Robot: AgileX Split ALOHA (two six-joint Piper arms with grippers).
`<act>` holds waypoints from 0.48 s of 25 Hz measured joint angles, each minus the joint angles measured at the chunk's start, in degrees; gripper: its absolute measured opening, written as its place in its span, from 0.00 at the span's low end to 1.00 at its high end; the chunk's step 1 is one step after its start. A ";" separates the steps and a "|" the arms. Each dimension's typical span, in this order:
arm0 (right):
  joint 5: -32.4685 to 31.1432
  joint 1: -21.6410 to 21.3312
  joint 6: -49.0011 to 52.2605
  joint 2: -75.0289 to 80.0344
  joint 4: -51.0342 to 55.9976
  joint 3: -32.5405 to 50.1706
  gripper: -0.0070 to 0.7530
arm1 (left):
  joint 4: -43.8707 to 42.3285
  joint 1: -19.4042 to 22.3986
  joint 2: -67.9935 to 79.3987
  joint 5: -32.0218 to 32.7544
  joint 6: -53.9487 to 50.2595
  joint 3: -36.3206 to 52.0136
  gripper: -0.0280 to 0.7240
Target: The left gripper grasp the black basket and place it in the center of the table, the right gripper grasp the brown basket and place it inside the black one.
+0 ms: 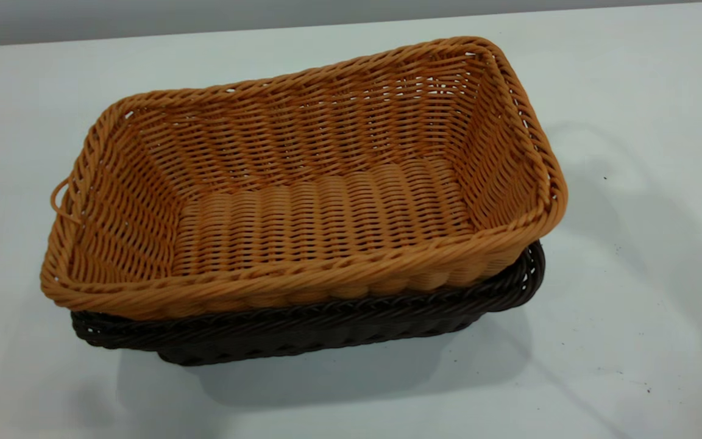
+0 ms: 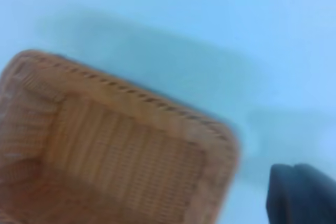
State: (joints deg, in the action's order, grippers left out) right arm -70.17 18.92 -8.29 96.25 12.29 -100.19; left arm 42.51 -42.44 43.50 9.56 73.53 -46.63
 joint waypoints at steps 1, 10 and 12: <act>0.00 0.00 0.90 -1.23 -1.74 0.00 0.02 | -0.40 1.19 -0.42 1.54 -1.00 0.00 0.04; 1.48 0.00 7.68 -14.61 -15.94 -0.05 0.02 | -17.31 13.33 -3.48 19.38 -20.24 0.00 0.04; 1.48 0.00 8.29 -18.29 -18.81 -0.05 0.02 | -23.36 13.97 -4.12 23.20 -26.14 0.00 0.04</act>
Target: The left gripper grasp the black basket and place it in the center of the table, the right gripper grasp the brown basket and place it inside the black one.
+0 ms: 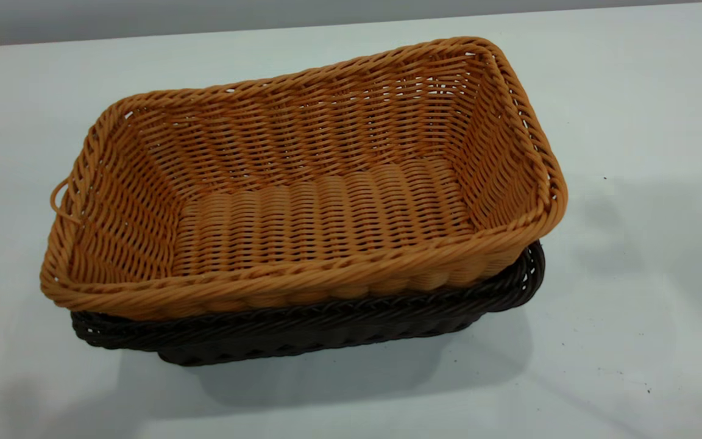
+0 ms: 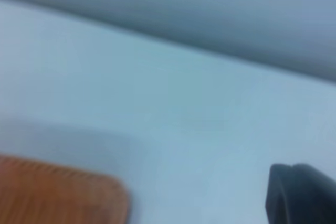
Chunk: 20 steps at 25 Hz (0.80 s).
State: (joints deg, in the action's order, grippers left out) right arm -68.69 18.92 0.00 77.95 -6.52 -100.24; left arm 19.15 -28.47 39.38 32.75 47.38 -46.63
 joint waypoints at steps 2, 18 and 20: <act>0.00 0.00 0.00 -3.69 -3.07 0.00 0.02 | -5.81 0.00 -0.40 3.56 -6.19 0.00 0.04; -1.40 0.00 2.76 -30.70 -13.03 17.61 0.02 | -28.48 0.00 -8.07 18.85 -35.41 1.71 0.04; -1.40 0.00 4.28 -34.75 -12.55 22.79 0.02 | -28.22 0.00 -9.95 19.37 -36.67 3.52 0.04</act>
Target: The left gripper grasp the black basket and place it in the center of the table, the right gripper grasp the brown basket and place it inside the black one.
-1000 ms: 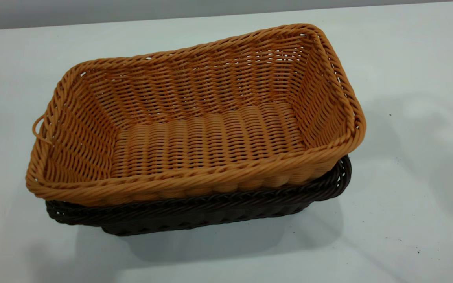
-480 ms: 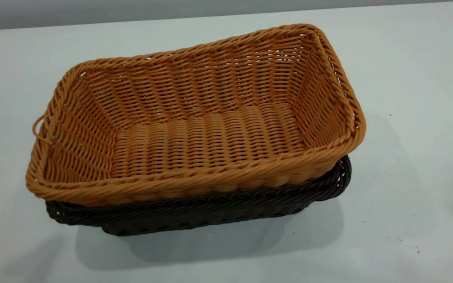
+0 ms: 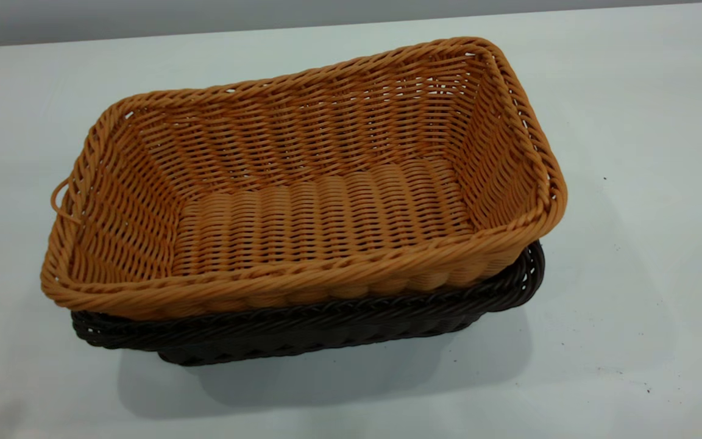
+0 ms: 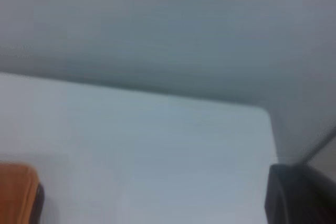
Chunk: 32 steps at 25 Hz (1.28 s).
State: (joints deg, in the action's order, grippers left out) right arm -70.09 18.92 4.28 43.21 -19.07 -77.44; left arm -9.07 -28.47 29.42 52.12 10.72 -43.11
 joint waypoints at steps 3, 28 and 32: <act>0.70 0.00 2.44 -5.42 2.03 7.81 0.02 | 1.03 0.00 -2.28 0.07 -1.62 2.62 0.04; 7.72 0.00 -1.23 -37.32 16.21 49.72 0.02 | 10.24 0.00 -3.60 6.56 -0.18 5.27 0.04; 9.53 0.00 -2.42 -41.00 16.88 49.67 0.02 | 11.76 0.00 -5.07 7.79 -0.18 9.61 0.04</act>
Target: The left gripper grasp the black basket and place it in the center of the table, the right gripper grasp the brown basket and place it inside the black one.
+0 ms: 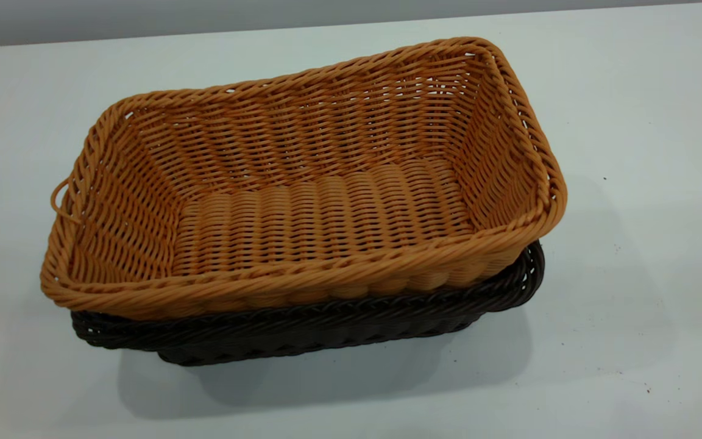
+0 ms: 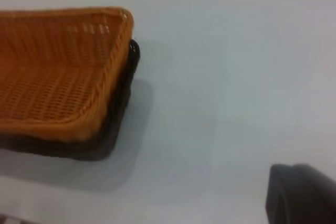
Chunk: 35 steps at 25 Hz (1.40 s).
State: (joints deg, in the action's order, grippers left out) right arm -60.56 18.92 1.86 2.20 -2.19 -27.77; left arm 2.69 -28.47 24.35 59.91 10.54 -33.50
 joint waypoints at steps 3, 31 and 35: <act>-0.03 0.00 0.00 -0.26 0.23 0.00 0.02 | 1.70 0.00 -2.38 -0.46 -0.07 3.44 0.04; -0.03 -5.30 -0.04 -0.21 0.43 -0.04 0.02 | 1.95 0.00 -24.41 1.97 -3.29 7.67 0.04; -0.03 -12.57 -0.04 -0.21 0.43 -0.04 0.02 | 1.95 0.00 -24.35 1.97 -3.29 7.62 0.04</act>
State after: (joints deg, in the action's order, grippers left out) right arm -60.60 6.35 1.81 1.99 -1.76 -27.82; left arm 4.64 -28.47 0.00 61.88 7.25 -25.88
